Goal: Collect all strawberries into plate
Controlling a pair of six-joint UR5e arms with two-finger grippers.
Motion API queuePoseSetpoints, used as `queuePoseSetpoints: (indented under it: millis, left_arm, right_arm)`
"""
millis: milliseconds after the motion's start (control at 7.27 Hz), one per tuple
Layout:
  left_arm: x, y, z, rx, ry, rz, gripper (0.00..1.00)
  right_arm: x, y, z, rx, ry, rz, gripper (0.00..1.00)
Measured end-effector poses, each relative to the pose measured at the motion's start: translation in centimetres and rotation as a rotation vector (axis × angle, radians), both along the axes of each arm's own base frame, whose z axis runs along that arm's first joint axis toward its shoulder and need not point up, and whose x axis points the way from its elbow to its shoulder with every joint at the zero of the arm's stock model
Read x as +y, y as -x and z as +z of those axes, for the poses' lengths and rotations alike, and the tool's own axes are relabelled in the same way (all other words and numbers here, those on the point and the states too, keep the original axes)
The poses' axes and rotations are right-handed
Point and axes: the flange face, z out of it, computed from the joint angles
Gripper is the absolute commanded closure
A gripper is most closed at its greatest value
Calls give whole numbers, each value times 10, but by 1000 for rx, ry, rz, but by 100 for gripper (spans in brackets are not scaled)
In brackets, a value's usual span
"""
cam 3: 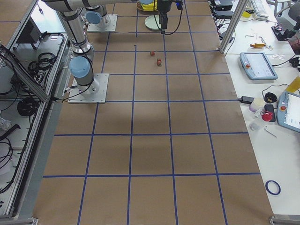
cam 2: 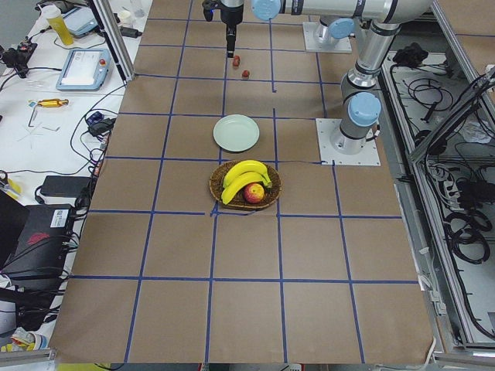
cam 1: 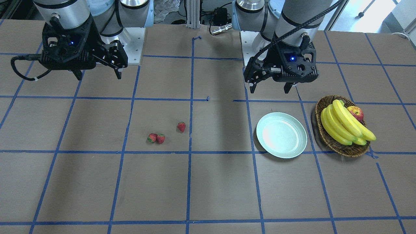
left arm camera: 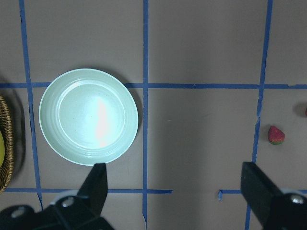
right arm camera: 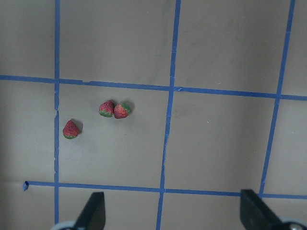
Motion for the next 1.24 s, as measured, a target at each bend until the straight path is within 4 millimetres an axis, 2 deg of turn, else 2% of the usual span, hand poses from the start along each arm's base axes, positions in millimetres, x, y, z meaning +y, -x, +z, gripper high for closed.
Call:
queuePoseSetpoints:
  millis: [963, 1101, 1239]
  left_arm:
    - [0, -2, -3, -3, -26, -1, 0]
    - [1, -2, -4, -6, -36, -3, 0]
    - [2, -2, -6, -7, -47, -5, 0]
  right_arm:
    - [0, 0, -2, -3, -6, 0, 0]
    - [-2, 0, -7, 0, -15, 4, 0]
    - [-6, 0, -23, 2, -37, 9, 0]
